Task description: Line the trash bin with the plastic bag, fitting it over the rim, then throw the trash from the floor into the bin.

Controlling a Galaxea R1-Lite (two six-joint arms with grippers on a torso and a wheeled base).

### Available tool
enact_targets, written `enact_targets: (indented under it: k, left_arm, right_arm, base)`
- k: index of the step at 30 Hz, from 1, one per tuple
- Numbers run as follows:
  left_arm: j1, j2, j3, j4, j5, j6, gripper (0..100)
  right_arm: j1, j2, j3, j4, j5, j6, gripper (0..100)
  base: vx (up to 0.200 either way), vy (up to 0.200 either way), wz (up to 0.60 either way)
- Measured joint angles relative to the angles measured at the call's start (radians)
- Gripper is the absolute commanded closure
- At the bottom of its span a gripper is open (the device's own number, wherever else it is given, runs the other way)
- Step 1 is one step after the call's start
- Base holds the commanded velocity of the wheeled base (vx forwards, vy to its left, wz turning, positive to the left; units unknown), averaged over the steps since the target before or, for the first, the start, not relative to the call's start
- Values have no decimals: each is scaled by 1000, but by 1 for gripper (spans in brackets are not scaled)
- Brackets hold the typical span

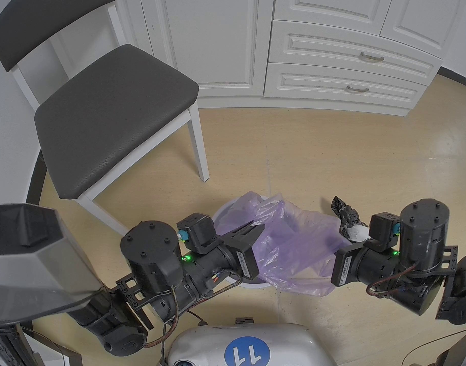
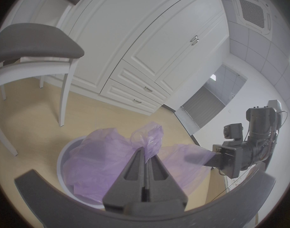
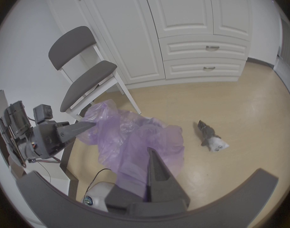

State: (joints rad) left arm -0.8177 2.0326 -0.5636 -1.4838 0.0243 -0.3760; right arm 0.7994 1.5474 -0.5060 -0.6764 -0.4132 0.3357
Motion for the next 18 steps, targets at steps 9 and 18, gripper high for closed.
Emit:
enact_targets:
  k: [9, 18]
  left_arm:
    - [115, 64, 54, -45, -4, -35, 100]
    - [187, -8, 106, -47, -24, -32, 100]
  right_arm:
    - [15, 129, -17, -187, 38, 44, 100]
    - [23, 288, -96, -292, 115, 139, 100]
  base:
    - [0, 0, 0]
    - [0, 0, 0]
